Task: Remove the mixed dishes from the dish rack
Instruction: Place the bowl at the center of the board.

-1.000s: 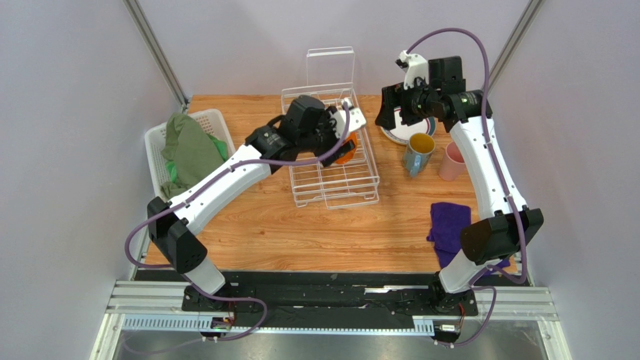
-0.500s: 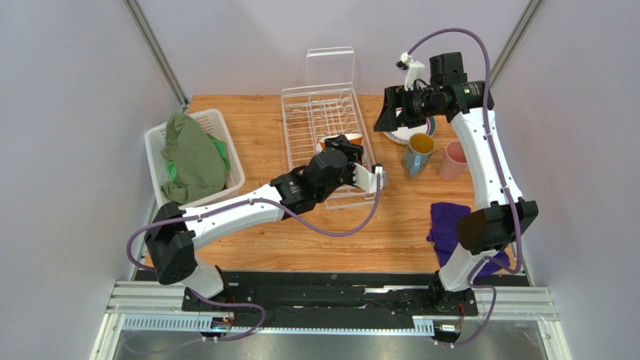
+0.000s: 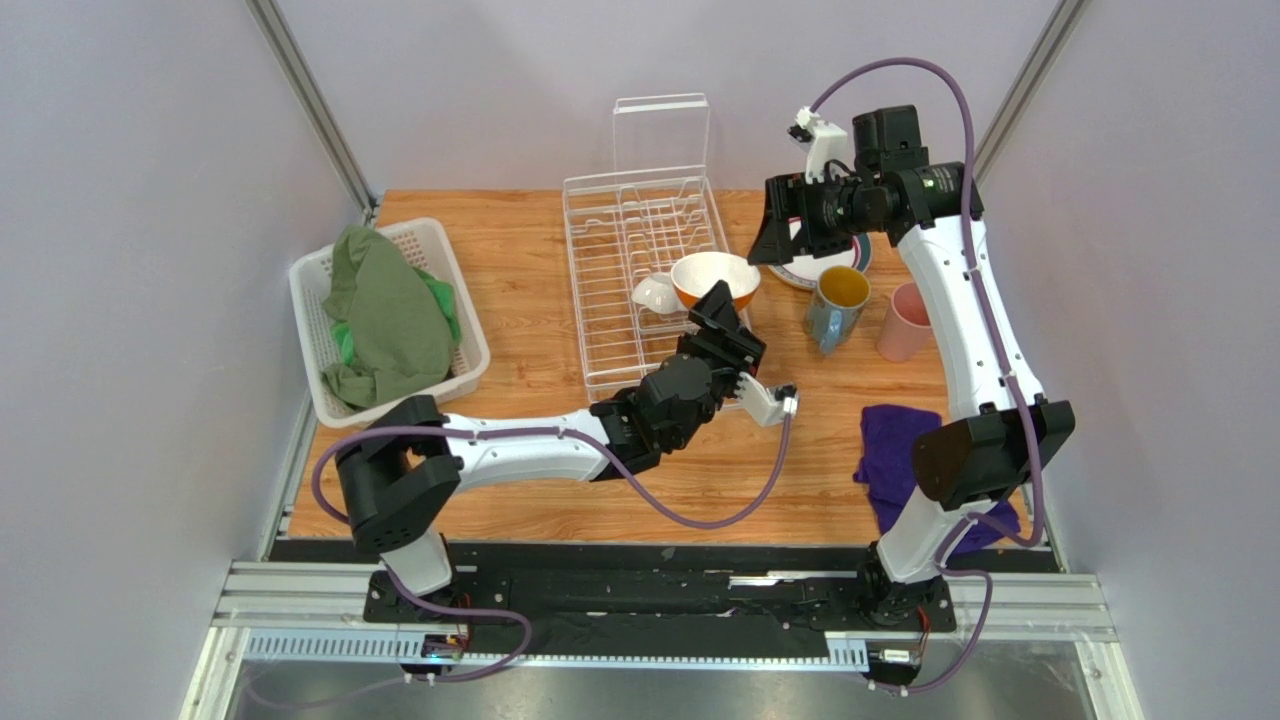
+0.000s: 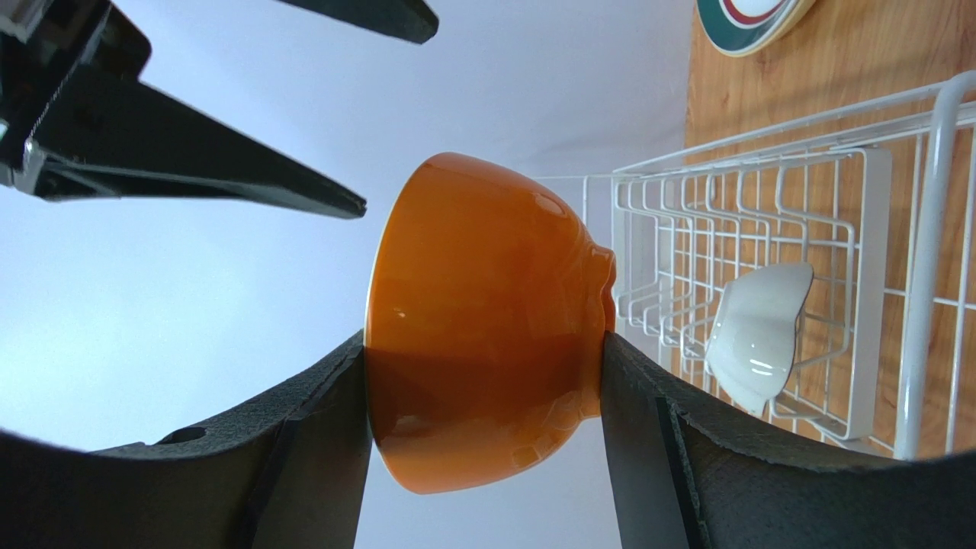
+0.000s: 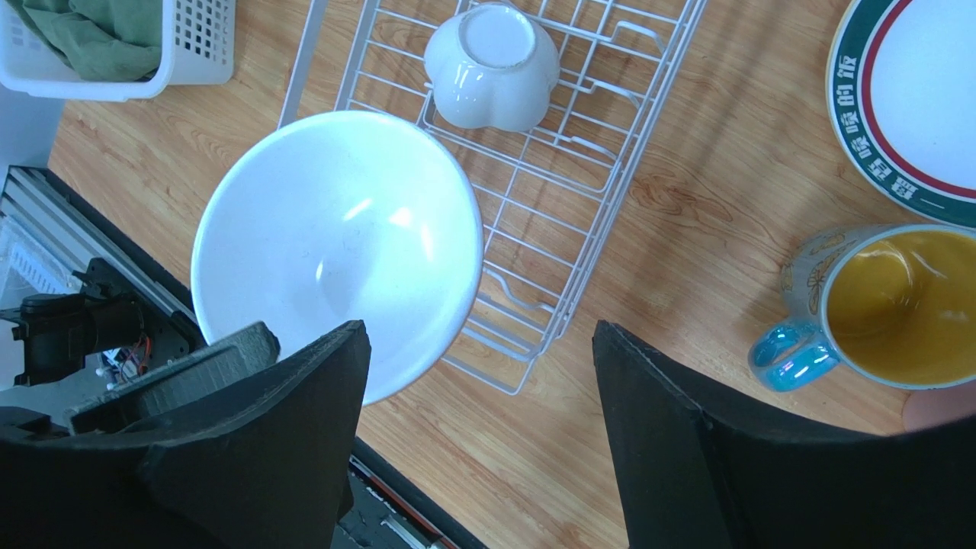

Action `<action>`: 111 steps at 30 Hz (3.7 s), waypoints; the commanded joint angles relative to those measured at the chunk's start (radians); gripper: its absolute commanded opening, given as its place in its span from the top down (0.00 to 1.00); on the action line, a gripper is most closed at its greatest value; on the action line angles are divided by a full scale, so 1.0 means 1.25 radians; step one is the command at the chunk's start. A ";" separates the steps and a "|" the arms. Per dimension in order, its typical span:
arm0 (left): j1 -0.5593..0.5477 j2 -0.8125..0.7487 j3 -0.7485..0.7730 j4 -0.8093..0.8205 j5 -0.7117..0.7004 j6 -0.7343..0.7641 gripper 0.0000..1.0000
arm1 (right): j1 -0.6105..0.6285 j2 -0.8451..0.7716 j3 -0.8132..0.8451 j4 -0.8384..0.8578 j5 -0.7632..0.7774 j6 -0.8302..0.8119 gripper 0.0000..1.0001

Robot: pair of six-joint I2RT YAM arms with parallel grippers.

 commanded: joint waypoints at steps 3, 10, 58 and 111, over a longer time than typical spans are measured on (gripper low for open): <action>-0.020 0.032 -0.021 0.243 -0.030 0.120 1.00 | 0.006 -0.012 0.018 0.011 0.032 -0.010 0.25; -0.031 0.050 -0.032 0.350 -0.024 0.170 1.00 | 0.028 -0.010 -0.030 0.034 0.062 -0.012 0.27; -0.037 -0.030 -0.084 0.334 -0.133 0.075 0.09 | 0.002 -0.029 0.011 -0.005 0.102 -0.003 1.00; 0.149 -0.224 0.061 -0.373 -0.005 -0.559 0.08 | -0.220 -0.210 -0.909 0.665 0.189 -0.158 1.00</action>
